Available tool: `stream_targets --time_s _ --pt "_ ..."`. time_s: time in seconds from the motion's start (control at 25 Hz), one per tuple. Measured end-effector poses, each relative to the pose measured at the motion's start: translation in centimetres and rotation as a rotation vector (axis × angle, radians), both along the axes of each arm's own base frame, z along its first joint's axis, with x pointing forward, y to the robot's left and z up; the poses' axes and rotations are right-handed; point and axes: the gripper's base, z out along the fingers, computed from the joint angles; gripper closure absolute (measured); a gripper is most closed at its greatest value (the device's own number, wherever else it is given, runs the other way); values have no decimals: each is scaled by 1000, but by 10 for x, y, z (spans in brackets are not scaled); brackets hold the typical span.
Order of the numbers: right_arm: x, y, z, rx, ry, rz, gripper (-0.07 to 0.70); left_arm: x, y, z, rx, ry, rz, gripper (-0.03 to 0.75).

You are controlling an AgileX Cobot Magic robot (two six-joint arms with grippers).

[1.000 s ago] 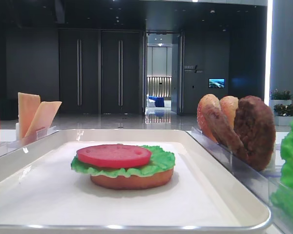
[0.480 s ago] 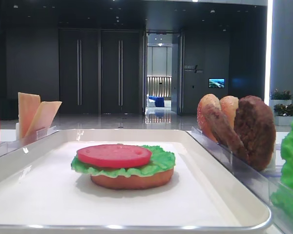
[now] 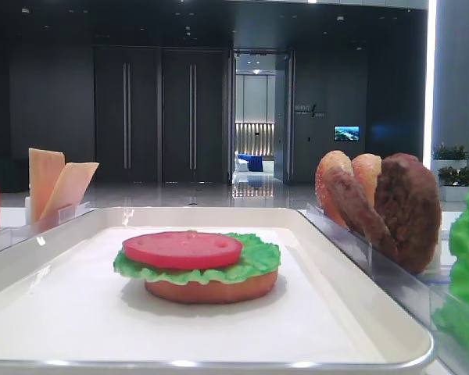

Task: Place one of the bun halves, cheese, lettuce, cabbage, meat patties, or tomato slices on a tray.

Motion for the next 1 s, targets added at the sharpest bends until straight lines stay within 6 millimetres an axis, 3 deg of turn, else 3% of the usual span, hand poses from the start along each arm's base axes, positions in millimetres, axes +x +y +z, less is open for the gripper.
stream_targets --time_s 0.48,0.84,1.0 --pt "0 0 0 0 0 0 93 -146 24 -36 -4 20 29 316" --pt "0 0 0 0 0 0 93 -211 33 -76 -23 -101 -12 316" --pt "0 0 0 0 0 0 93 -227 35 -71 -36 -205 -48 316"
